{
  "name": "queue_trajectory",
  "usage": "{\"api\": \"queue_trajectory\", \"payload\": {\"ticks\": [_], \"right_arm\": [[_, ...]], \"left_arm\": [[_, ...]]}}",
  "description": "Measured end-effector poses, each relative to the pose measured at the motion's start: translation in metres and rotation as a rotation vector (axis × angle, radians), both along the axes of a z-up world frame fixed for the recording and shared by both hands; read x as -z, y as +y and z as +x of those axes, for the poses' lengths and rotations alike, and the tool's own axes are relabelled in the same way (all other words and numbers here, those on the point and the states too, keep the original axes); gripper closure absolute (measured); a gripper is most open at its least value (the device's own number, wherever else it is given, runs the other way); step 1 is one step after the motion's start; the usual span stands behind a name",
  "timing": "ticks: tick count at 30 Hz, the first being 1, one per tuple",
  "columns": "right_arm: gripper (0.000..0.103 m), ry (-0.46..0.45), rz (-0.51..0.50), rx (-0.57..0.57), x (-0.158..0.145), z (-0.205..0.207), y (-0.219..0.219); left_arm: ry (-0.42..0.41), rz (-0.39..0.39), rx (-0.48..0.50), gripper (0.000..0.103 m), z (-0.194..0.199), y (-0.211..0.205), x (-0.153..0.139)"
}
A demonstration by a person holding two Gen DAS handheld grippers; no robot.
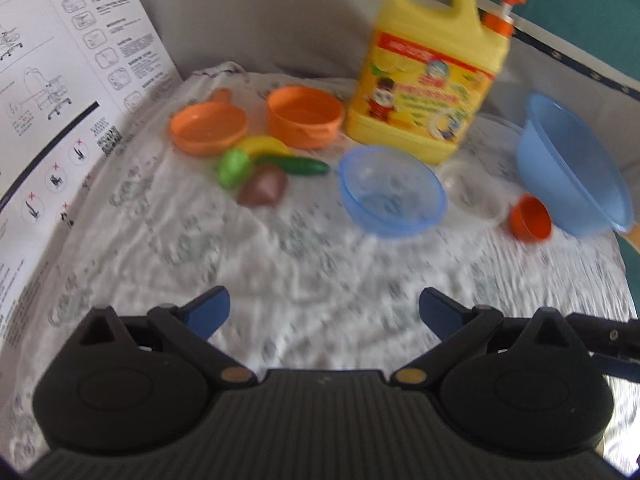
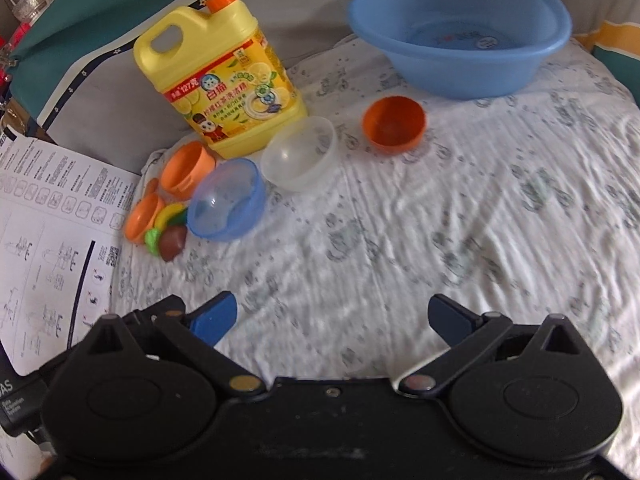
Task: Organize plates and bowls
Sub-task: 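Move both tools to the blue transparent bowl and close them on its rim, then lift the blue bowl with both tools and carry it beside the plate stack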
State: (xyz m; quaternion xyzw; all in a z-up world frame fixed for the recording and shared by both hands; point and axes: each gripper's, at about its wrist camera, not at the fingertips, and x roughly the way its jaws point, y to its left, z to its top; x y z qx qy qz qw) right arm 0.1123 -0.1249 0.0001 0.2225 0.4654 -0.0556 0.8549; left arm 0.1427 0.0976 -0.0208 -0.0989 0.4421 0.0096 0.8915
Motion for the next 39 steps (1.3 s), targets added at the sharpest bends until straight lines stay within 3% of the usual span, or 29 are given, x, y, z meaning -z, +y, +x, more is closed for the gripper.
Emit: {"api": "queue_trajectory", "payload": {"ticks": [5, 9, 13, 17, 18, 21, 28, 31, 35, 39], "right_arm": [[0.001, 0.0, 0.03, 0.019, 0.001, 0.045, 0.008], [0.017, -0.003, 0.066, 0.04, 0.004, 0.081, 0.012], [0.032, 0.003, 0.104, 0.046, 0.014, 0.104, 0.015], [0.066, 0.0, 0.107, 0.011, 0.023, 0.123, 0.028], [0.07, 0.002, 0.106, 0.003, 0.026, 0.127, 0.031], [0.076, 0.01, 0.102, -0.015, 0.033, 0.136, 0.039], [0.077, 0.035, 0.095, -0.008, 0.048, 0.153, 0.044], [0.089, 0.042, 0.07, -0.012, 0.055, 0.157, 0.045], [0.09, 0.007, 0.008, -0.044, 0.051, 0.152, 0.05], [0.091, 0.016, 0.013, -0.062, 0.045, 0.144, 0.052]], "left_arm": [[-0.016, 0.013, -0.015, 0.0, 0.038, 0.007, 0.001], [-0.018, 0.025, -0.009, 0.002, 0.064, 0.002, 0.008], [-0.015, 0.014, 0.012, 0.022, 0.082, -0.004, 0.018], [-0.003, 0.0, 0.035, 0.043, 0.095, -0.008, 0.029], [-0.003, -0.004, 0.042, 0.047, 0.097, -0.009, 0.031], [0.001, -0.013, 0.065, 0.06, 0.103, -0.01, 0.035], [0.014, -0.029, 0.107, 0.085, 0.114, -0.014, 0.044], [0.013, -0.019, 0.126, 0.087, 0.114, -0.017, 0.046], [0.024, -0.028, 0.139, 0.087, 0.111, -0.016, 0.047], [0.048, -0.029, 0.136, 0.087, 0.1, -0.014, 0.047]]}}
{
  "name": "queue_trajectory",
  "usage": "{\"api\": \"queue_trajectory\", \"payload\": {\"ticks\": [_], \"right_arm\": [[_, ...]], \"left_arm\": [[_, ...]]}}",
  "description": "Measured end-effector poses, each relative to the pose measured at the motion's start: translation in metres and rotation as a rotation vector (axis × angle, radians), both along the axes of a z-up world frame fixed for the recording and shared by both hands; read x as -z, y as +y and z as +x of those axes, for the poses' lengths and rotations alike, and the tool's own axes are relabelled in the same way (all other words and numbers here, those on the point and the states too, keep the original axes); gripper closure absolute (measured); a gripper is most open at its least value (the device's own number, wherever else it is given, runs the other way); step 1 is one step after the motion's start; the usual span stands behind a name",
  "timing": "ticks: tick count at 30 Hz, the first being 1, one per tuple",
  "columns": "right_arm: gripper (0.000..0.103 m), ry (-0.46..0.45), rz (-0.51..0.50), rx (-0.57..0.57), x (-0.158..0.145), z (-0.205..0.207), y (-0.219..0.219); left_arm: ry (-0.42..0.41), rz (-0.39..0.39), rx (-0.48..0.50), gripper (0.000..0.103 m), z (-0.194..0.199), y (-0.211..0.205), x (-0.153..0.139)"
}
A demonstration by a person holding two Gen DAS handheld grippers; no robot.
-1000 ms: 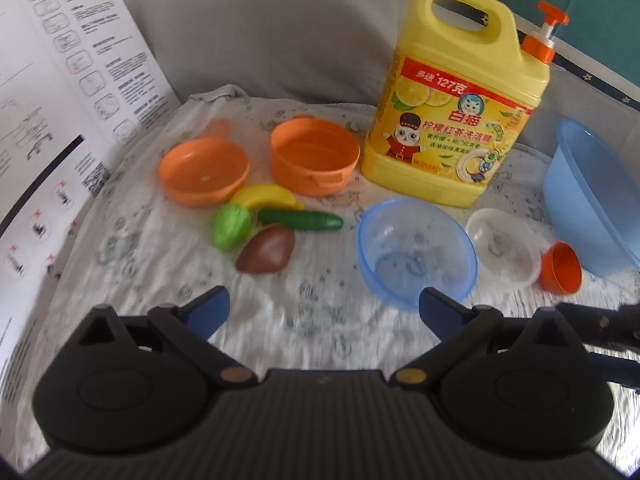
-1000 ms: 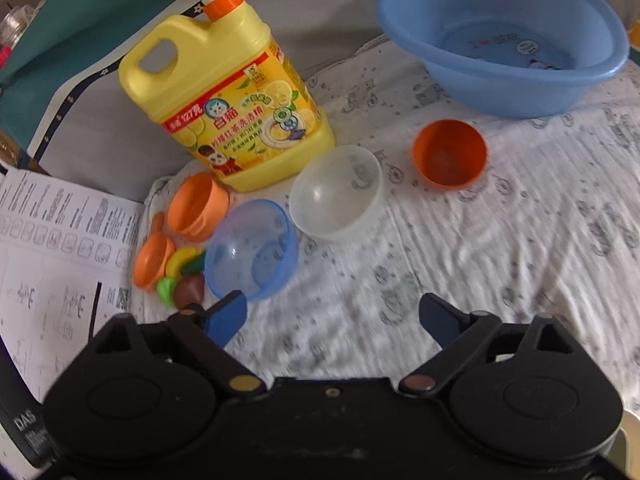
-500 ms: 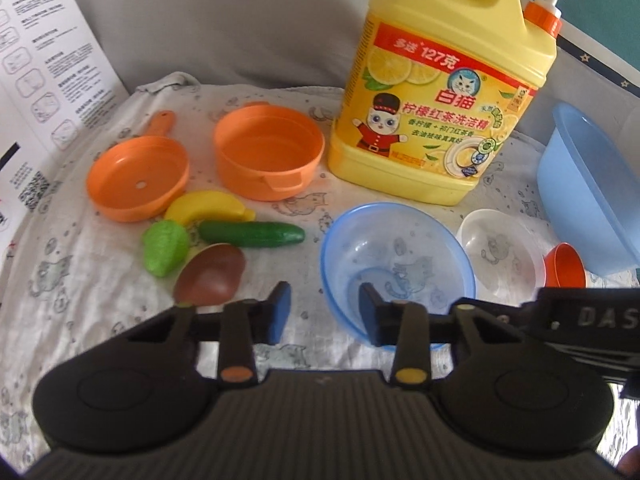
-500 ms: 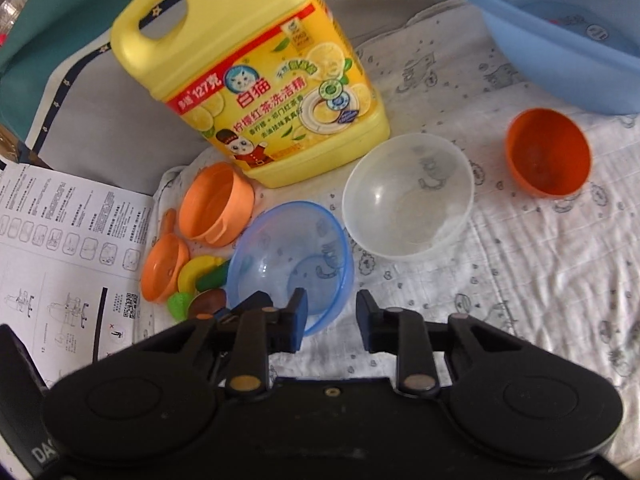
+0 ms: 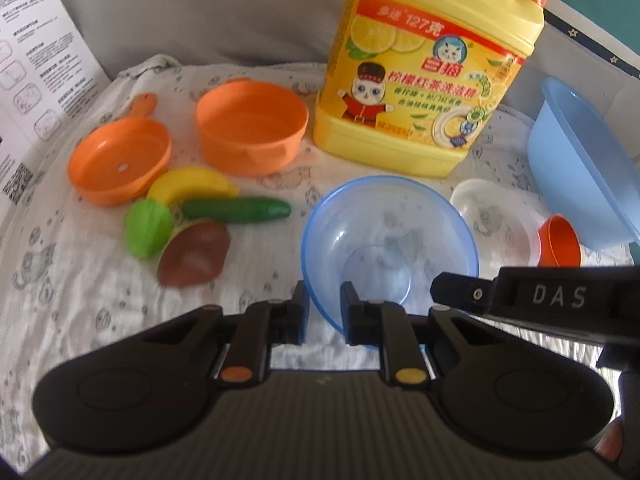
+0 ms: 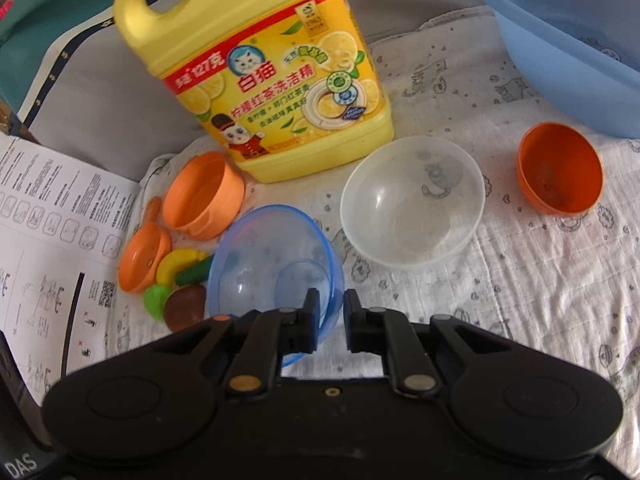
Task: Organize plates and bowls
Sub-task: 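Lift the blue bowl with both tools and carry it beside the plate stack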
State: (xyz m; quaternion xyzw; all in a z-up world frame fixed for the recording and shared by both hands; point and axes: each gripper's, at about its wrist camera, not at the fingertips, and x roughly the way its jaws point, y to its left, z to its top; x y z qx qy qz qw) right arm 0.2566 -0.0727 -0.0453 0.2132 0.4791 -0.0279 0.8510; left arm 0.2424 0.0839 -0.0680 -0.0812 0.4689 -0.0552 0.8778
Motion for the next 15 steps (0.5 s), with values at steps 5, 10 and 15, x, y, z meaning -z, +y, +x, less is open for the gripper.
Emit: {"api": "queue_trajectory", "payload": {"ticks": [5, 10, 15], "right_arm": [[0.09, 0.018, -0.004, -0.022, -0.003, -0.019, 0.004], [0.09, 0.029, -0.003, -0.042, -0.01, -0.048, 0.007], [0.09, 0.04, 0.007, -0.049, -0.015, -0.081, 0.007]], "left_arm": [[0.005, 0.011, 0.011, 0.087, -0.022, 0.0, -0.006], [0.012, 0.013, 0.019, 0.087, -0.05, 0.001, -0.013], [0.028, 0.008, 0.02, 0.087, -0.083, 0.001, -0.018]]}}
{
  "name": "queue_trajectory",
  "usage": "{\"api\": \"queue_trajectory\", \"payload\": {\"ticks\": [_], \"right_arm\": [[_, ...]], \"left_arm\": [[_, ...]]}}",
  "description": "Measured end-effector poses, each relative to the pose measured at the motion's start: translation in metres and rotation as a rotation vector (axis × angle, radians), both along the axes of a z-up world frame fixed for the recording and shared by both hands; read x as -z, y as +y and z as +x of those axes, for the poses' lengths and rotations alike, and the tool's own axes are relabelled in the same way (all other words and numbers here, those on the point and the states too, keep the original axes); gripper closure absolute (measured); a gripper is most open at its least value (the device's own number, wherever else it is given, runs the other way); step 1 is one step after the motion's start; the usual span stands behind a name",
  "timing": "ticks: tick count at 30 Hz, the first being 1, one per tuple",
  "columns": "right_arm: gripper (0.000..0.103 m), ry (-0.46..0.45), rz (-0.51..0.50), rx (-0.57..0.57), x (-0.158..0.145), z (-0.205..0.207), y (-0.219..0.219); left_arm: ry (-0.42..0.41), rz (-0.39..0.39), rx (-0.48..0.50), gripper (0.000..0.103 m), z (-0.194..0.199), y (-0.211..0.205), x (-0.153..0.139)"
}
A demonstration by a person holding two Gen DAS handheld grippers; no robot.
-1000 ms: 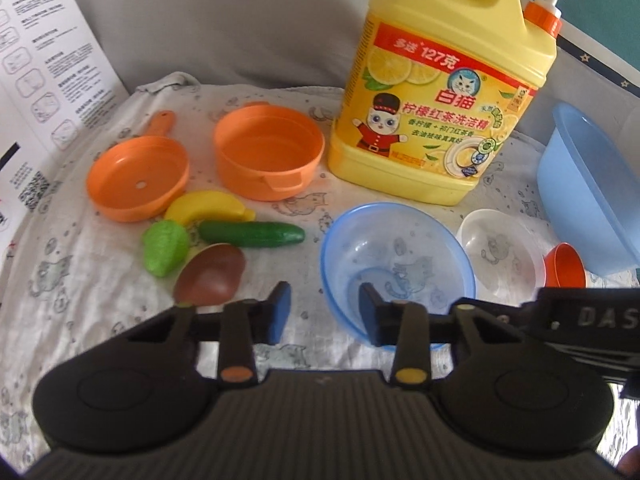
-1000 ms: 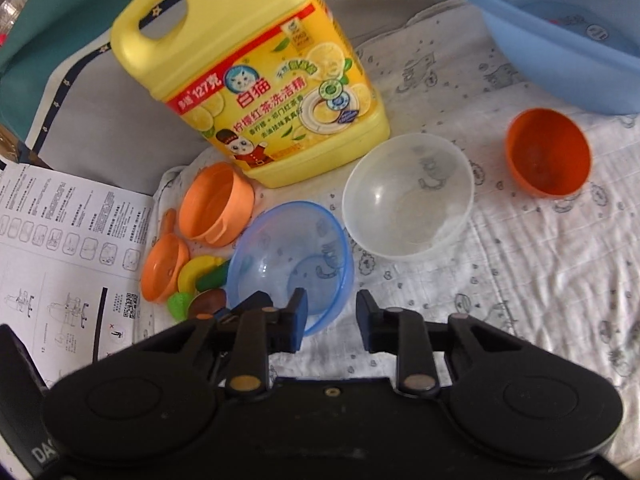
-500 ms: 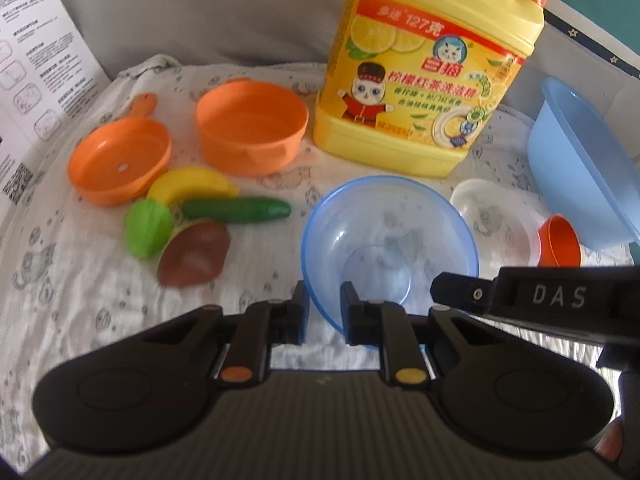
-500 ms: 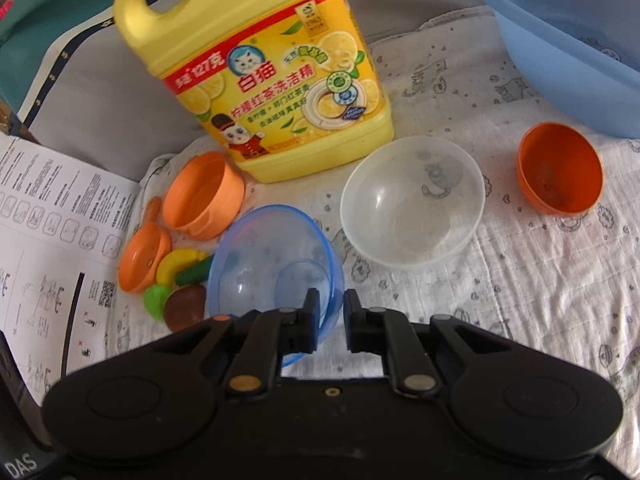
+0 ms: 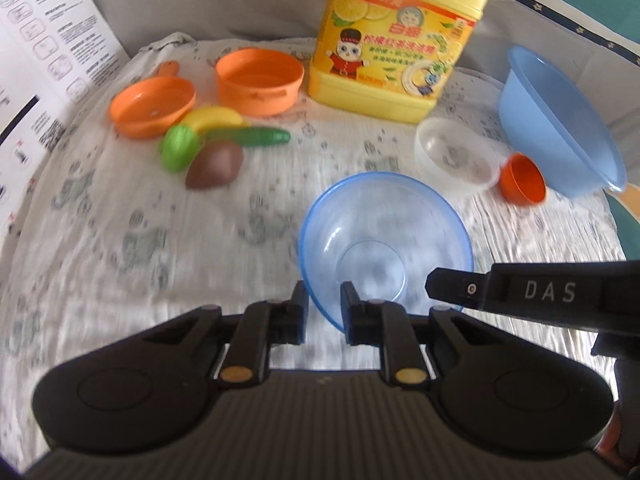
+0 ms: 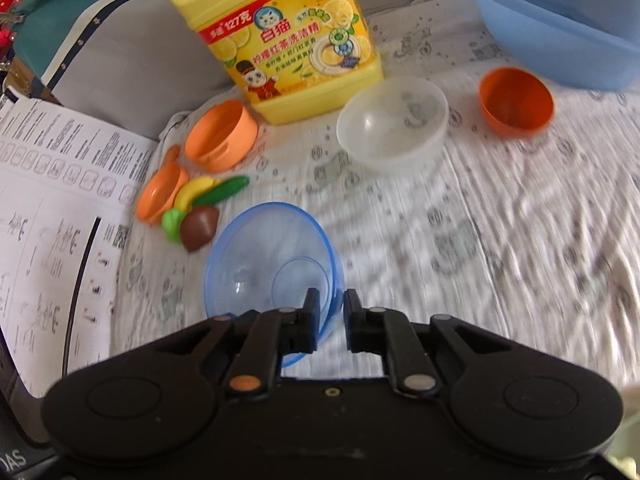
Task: Organize plates and bowls
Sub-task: 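Lift the blue bowl with both tools and carry it beside the plate stack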
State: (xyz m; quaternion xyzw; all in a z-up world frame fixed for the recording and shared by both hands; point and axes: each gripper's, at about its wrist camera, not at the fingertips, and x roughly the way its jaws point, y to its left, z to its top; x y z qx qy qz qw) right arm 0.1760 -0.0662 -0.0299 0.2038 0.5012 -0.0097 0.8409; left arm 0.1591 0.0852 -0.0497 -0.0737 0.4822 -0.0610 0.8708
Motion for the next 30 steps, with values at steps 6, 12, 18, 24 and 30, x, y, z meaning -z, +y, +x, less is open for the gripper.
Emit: {"api": "queue_trajectory", "payload": {"ticks": [6, 12, 18, 24, 30], "right_arm": [[0.09, 0.001, 0.013, -0.001, -0.012, -0.041, -0.002], [0.09, -0.008, 0.012, -0.011, -0.026, -0.082, -0.004], [0.09, -0.007, 0.014, -0.006, -0.036, -0.115, -0.007], [0.09, 0.008, -0.005, -0.009, -0.038, -0.141, -0.005], [0.09, 0.012, -0.038, -0.02, -0.04, -0.162, 0.003]], "left_arm": [[-0.012, -0.003, 0.007, 0.087, -0.043, -0.003, -0.012], [-0.023, 0.009, 0.03, 0.087, -0.08, -0.008, -0.023], [-0.035, 0.008, 0.055, 0.086, -0.114, -0.013, -0.031], [-0.038, -0.004, 0.072, 0.086, -0.139, -0.013, -0.032], [-0.039, -0.005, 0.091, 0.086, -0.159, -0.014, -0.03]]}}
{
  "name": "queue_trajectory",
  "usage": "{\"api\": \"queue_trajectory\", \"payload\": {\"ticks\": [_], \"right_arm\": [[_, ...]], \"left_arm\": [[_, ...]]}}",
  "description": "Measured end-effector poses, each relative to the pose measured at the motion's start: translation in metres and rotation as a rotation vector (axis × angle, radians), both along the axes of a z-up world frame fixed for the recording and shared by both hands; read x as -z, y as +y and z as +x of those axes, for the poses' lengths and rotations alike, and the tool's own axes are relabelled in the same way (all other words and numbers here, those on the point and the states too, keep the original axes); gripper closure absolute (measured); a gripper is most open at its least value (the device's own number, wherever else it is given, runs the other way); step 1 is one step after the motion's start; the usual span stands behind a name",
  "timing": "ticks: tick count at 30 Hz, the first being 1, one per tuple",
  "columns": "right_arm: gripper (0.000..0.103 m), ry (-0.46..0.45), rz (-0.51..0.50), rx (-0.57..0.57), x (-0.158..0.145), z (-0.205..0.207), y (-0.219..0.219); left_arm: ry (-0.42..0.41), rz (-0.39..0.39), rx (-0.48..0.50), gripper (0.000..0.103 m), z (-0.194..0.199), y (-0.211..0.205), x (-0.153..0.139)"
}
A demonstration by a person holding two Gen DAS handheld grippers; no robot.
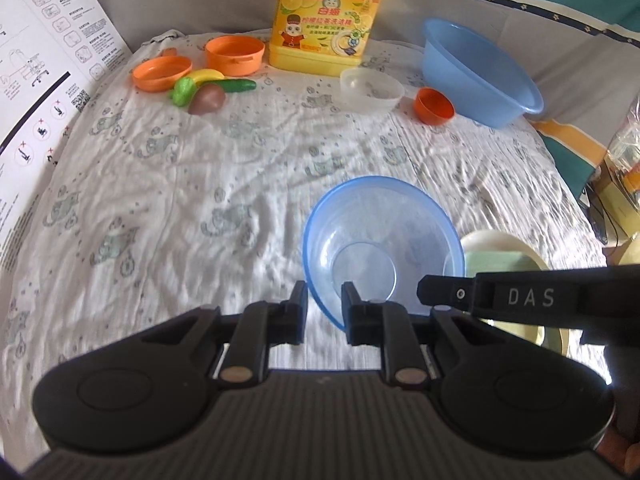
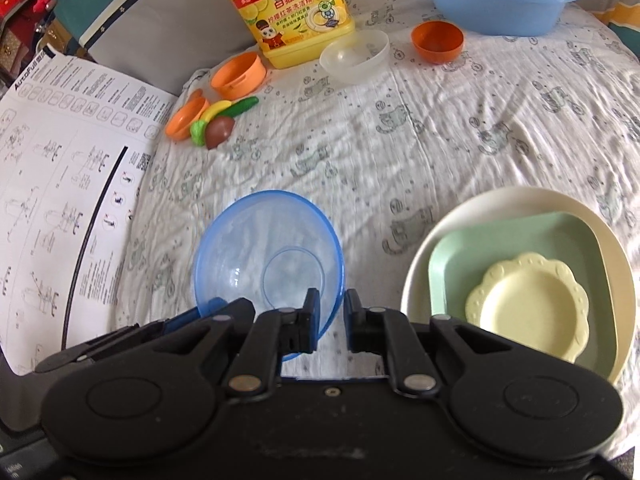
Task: Organize plates and bowls
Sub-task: 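Lift the blue bowl with both tools and carry it beside the plate stack, then lower the blue bowl onto the sheet and open both tools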
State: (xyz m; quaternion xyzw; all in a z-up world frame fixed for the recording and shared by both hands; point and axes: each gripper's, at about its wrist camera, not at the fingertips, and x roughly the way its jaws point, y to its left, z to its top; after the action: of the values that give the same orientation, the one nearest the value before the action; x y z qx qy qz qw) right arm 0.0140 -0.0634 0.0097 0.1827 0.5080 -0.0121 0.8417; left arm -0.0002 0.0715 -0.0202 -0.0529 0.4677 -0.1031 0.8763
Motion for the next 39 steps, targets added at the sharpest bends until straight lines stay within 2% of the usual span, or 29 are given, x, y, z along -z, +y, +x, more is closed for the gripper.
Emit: {"api": "queue_trajectory", "payload": {"ticks": [6, 18, 30, 33, 34, 35, 36, 37, 38, 39], "right_arm": [[0.09, 0.025, -0.022, -0.004, 0.006, -0.013, 0.006], [0.09, 0.094, -0.09, -0.01, 0.025, -0.014, 0.011], [0.09, 0.108, -0.094, -0.01, 0.032, -0.011, 0.015], [0.083, 0.102, -0.095, -0.017, 0.03, -0.01, 0.014], [0.077, 0.098, -0.097, -0.019, 0.029, -0.01, 0.014], [0.061, 0.088, -0.096, -0.019, 0.026, -0.01, 0.013], [0.044, 0.077, -0.095, -0.016, 0.024, -0.011, 0.012], [0.035, 0.062, -0.086, -0.016, 0.021, -0.011, 0.011], [0.019, 0.048, -0.09, -0.012, 0.017, -0.012, 0.01], [0.012, 0.028, -0.098, -0.009, 0.013, -0.013, 0.009]], "left_arm": [[0.015, 0.004, 0.019, 0.086, -0.012, 0.001, 0.011], [0.059, -0.006, 0.064, 0.086, -0.017, 0.002, 0.037], [0.062, 0.002, 0.088, 0.085, -0.015, 0.005, 0.042], [0.049, 0.018, 0.084, 0.077, -0.016, 0.006, 0.04], [0.041, 0.024, 0.08, 0.06, -0.017, 0.007, 0.039], [0.03, 0.028, 0.072, 0.034, -0.017, 0.009, 0.037], [0.012, 0.033, 0.061, 0.023, -0.018, 0.011, 0.034], [-0.01, 0.038, 0.051, 0.007, -0.02, 0.014, 0.03], [-0.032, 0.044, 0.045, 0.002, -0.02, 0.016, 0.027], [-0.047, 0.049, 0.042, 0.001, -0.021, 0.017, 0.023]]}}
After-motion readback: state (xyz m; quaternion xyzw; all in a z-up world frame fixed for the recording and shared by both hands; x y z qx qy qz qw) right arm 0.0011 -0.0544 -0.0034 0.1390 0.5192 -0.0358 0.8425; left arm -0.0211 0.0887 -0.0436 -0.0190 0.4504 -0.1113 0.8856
